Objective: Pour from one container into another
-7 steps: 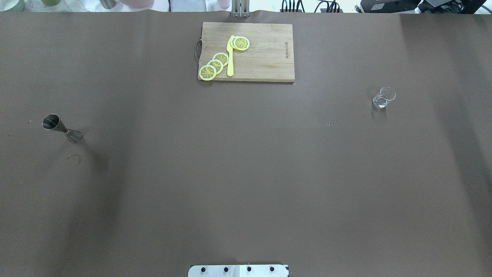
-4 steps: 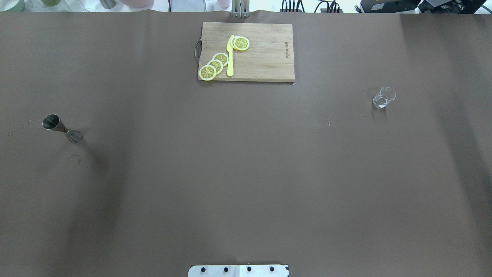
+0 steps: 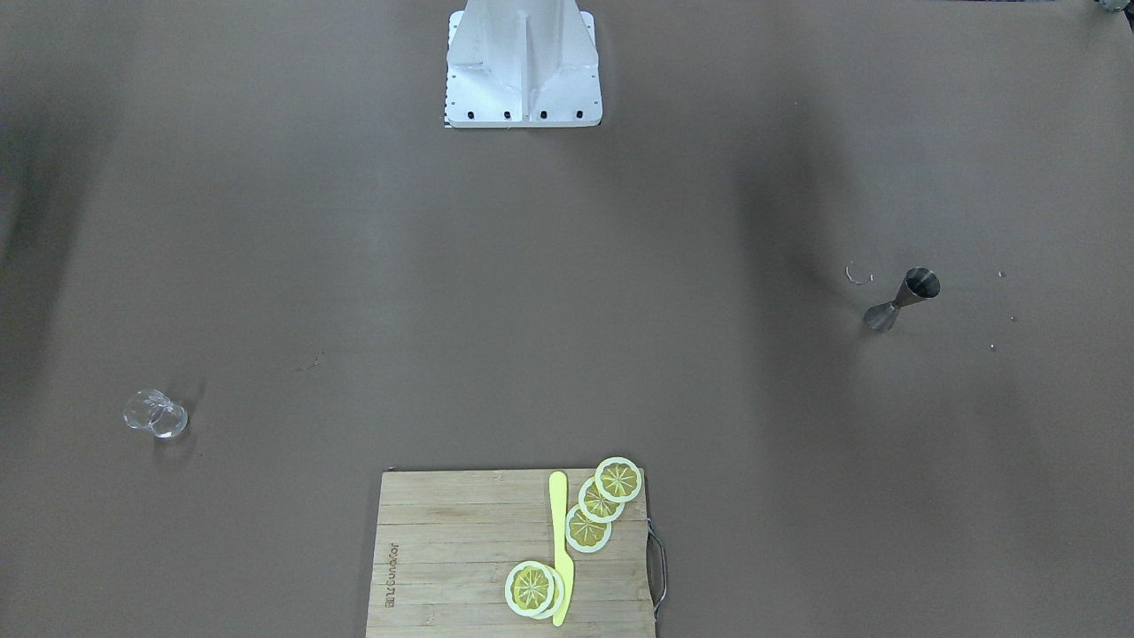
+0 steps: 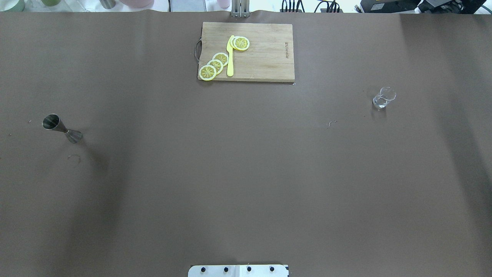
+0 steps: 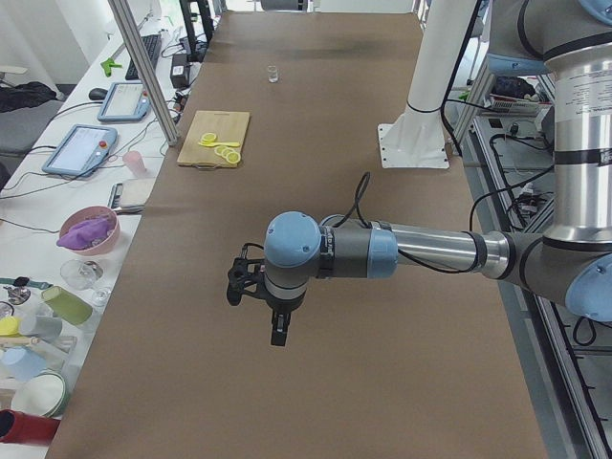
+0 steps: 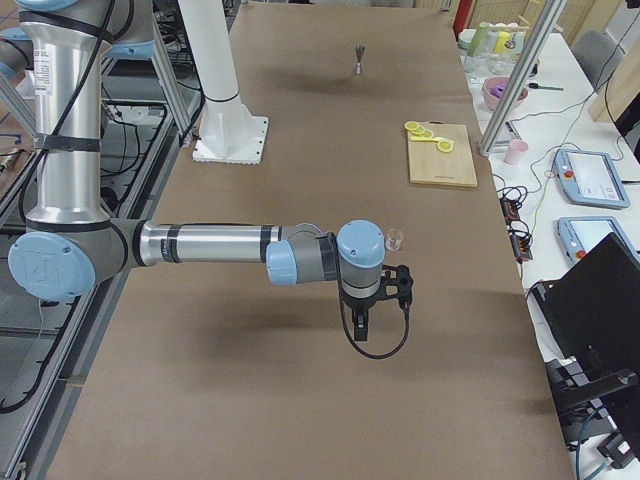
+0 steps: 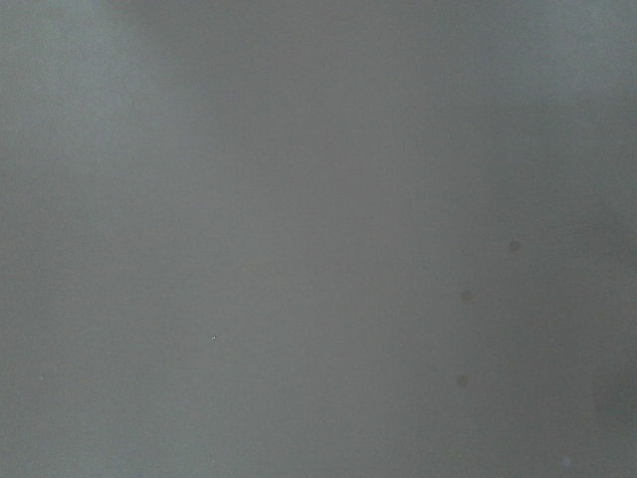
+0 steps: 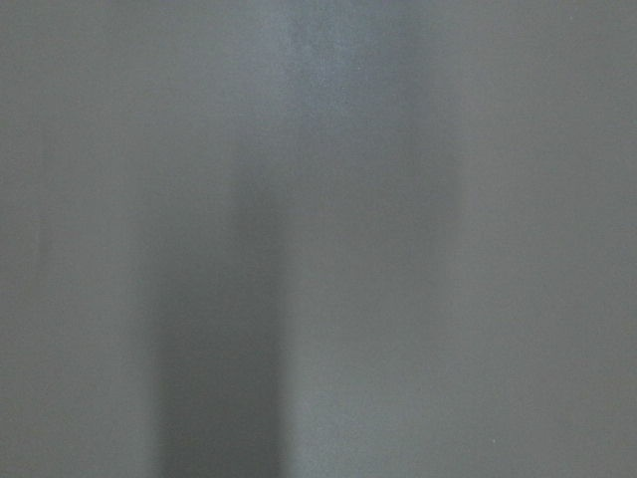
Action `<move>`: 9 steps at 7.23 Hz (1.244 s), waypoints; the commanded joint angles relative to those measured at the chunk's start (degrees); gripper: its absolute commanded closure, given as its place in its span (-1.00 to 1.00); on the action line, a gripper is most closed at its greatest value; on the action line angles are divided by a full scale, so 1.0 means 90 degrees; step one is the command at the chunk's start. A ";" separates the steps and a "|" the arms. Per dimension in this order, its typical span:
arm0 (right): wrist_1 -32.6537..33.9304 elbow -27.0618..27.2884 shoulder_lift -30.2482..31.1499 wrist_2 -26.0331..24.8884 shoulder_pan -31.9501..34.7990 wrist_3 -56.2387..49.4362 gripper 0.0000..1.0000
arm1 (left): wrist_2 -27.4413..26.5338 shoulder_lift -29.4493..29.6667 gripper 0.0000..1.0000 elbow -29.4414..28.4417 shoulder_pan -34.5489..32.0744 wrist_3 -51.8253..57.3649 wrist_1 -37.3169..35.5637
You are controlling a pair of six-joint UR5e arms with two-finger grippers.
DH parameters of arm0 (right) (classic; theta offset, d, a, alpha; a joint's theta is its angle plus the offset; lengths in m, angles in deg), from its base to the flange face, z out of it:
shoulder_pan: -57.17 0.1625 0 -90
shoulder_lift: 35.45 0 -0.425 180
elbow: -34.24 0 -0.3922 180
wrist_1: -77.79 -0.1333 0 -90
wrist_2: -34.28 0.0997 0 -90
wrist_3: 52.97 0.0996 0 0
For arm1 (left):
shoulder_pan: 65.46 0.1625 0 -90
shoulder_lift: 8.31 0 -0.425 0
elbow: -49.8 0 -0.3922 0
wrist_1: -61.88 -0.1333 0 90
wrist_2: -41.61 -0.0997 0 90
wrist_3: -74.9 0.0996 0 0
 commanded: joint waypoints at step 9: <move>-0.0734 -0.0154 0.0004 0.0023 -0.0010 -0.0509 -1.00 | 0.0000 -0.0001 -0.96 -0.0032 0.0007 -0.0946 0.1333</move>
